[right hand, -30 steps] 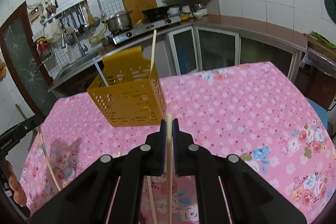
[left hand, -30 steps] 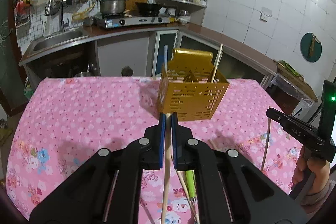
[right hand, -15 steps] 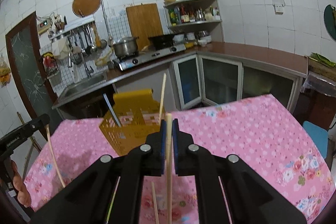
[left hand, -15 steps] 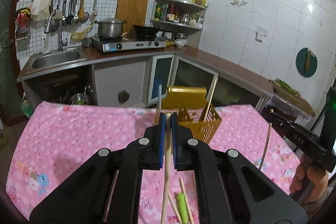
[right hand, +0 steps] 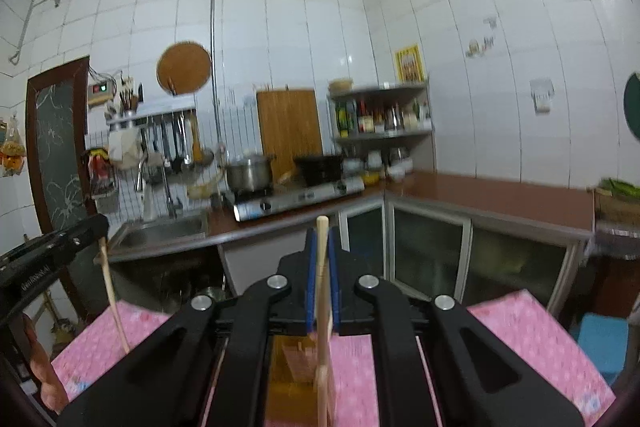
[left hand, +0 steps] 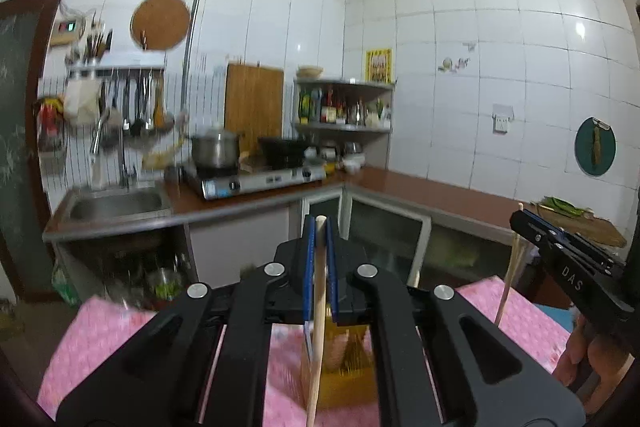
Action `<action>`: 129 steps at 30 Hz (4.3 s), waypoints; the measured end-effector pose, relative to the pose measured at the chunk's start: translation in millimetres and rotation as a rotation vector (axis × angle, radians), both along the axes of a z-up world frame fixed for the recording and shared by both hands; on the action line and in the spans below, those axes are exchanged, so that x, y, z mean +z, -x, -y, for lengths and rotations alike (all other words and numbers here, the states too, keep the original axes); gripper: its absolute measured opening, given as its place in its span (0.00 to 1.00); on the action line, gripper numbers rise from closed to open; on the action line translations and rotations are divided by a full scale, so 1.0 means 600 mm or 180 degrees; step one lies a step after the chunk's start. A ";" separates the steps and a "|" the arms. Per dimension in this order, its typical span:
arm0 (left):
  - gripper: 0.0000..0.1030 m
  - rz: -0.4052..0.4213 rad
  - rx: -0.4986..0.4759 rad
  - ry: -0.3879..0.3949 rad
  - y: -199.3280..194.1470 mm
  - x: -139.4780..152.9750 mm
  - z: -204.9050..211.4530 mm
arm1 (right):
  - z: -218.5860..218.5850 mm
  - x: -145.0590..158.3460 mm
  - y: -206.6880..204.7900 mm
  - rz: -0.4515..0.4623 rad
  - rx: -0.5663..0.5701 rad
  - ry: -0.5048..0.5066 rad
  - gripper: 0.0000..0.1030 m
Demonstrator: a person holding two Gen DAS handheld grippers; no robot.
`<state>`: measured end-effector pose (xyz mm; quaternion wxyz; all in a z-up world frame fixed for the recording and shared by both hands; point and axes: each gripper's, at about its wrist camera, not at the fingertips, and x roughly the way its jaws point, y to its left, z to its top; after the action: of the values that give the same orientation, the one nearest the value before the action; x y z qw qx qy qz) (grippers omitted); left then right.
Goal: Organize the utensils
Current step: 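Lift both held chopsticks and carry them over the yellow caddy, then insert both chopsticks into the caddy and open both tools, then move both tools back down toward the remaining chopsticks, then close the right tool on a chopstick while the left tool grasps another chopstick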
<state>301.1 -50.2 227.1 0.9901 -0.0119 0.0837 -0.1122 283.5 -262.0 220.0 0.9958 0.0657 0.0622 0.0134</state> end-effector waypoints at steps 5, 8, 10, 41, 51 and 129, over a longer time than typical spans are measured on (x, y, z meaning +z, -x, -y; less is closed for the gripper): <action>0.04 0.0257 -0.0033 0.0008 -0.032 0.033 0.030 | -0.009 0.041 -0.043 0.0249 0.0019 0.0011 0.06; 0.04 0.0372 -0.0080 0.0040 -0.053 0.047 0.048 | -0.016 0.053 -0.068 0.0391 0.0024 0.0024 0.06; 0.04 0.0402 -0.0095 0.0036 -0.068 0.041 0.058 | -0.018 0.048 -0.087 0.0401 0.0032 0.0012 0.06; 0.64 -0.0687 0.0179 0.0013 -0.093 -0.132 -0.014 | 0.002 -0.139 -0.121 -0.0770 0.0344 -0.0066 0.49; 0.95 -0.0958 0.0304 -0.0063 -0.002 -0.136 -0.093 | 0.009 -0.151 -0.031 -0.1295 0.0282 0.0061 0.49; 0.06 -0.2850 0.0089 -0.0746 0.002 -0.439 0.050 | 0.006 -0.421 -0.014 -0.2672 0.0284 0.0272 0.06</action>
<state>299.8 -80.2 -36.4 0.8526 0.0518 0.5150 -0.0724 291.9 -265.7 -32.7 0.8843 0.0215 0.4657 0.0260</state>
